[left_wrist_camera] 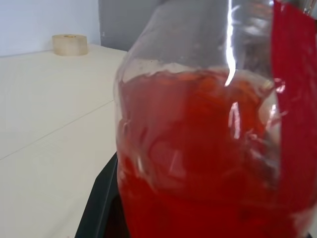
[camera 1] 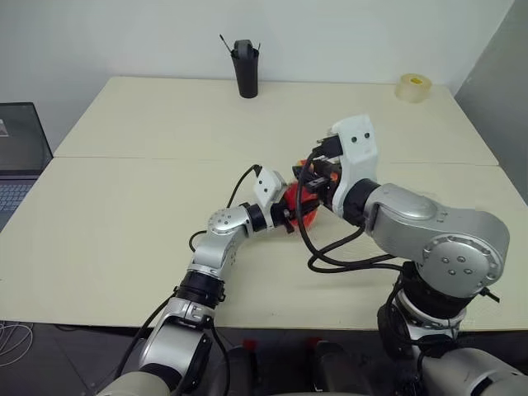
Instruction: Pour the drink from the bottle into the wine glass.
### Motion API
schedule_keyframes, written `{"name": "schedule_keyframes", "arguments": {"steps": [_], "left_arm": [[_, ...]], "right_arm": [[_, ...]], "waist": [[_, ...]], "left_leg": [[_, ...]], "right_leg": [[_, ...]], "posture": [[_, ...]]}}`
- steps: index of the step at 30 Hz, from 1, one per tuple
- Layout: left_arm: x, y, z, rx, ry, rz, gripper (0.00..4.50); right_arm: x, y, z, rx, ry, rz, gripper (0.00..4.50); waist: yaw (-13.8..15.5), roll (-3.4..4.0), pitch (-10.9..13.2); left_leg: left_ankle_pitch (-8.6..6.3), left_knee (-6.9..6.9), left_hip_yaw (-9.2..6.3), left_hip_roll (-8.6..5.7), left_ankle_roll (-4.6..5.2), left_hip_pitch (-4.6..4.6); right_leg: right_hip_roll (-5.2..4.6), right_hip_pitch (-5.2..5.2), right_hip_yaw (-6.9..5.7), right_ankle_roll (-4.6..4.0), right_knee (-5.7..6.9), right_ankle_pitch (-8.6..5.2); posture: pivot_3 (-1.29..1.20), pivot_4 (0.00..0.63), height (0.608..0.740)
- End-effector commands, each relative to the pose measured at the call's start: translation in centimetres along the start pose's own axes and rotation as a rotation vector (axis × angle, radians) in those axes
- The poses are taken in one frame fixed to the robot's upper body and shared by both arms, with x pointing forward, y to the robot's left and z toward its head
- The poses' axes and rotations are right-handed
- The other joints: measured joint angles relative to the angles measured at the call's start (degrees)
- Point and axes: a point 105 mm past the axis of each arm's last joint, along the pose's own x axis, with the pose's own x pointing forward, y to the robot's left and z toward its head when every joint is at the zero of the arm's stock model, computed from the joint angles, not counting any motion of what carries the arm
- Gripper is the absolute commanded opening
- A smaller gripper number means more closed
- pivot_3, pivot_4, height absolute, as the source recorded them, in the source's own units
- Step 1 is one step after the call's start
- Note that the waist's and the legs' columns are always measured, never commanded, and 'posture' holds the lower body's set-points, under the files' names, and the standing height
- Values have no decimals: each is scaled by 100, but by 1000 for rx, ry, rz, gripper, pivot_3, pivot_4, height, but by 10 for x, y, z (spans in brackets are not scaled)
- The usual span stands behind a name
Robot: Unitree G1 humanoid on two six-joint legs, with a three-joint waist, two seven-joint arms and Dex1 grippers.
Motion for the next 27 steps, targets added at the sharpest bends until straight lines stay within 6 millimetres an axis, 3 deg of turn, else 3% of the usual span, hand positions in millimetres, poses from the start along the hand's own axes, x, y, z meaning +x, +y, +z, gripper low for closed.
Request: {"name": "schedule_keyframes", "arguments": {"steps": [1, 3, 5, 7, 12, 15, 22, 27], "left_arm": [[0, -10, 18, 60, -43, -74, 1548], [-1, -14, 18, 55, -38, -103, 1546], [-1, -21, 21, 44, -43, -151, 1544], [-3, -31, 25, 28, -49, -206, 1538], [-5, -41, 28, 15, -46, -250, 1530], [-2, -42, 31, 20, -62, -245, 1528], [1, -43, 35, 49, -80, -228, 1528], [1, -40, 35, 81, -92, -196, 1528]], "right_arm": [[-25, 8, 7, -119, -67, 275, 1212], [-32, 5, -4, -153, -42, 386, 1212], [-26, -7, -24, -235, 58, 426, 1212], [-25, -2, -39, -330, 123, 549, 1212], [-25, 7, -42, -331, 90, 767, 1212], [-20, 3, -56, -367, 148, 851, 1212], [-17, 1, -58, -382, 150, 977, 1212], [-17, -4, -46, -363, 129, 935, 1212]], "waist": [[32, -1, 0], [31, 0, 0], [1, 0, 0], [-54, 1, 1], [-85, 2, 1], [-46, 2, 1], [26, 2, 1], [31, 2, 1]], "left_leg": [[-1, 0, -7, -3, 1, -6], [-3, 0, -6, -12, 4, -11], [-4, -1, 3, -15, 7, -10], [-4, -1, 17, -15, 8, 4], [-4, -2, 7, 1, 7, 16], [-4, -1, 11, 1, 7, 15], [-3, 4, 10, 5, 6, 11], [-3, 5, 8, 6, 4, 11]], "right_leg": [[0, 3, -9, 1, -10, 0], [-1, 4, -11, 5, -17, -3], [1, 3, -7, 5, -15, -3], [9, 3, -5, 4, -7, -2], [41, 5, 8, -5, 2, 2], [32, 5, 7, -5, 0, 2], [4, 6, 5, -3, -2, 2], [2, 6, 6, -3, -1, 2]], "posture": [[0, 150, 740], [0, 150, 740], [0, 150, 740], [0, 150, 740], [0, 150, 740], [0, 150, 740], [0, 150, 740], [0, 150, 740]]}}
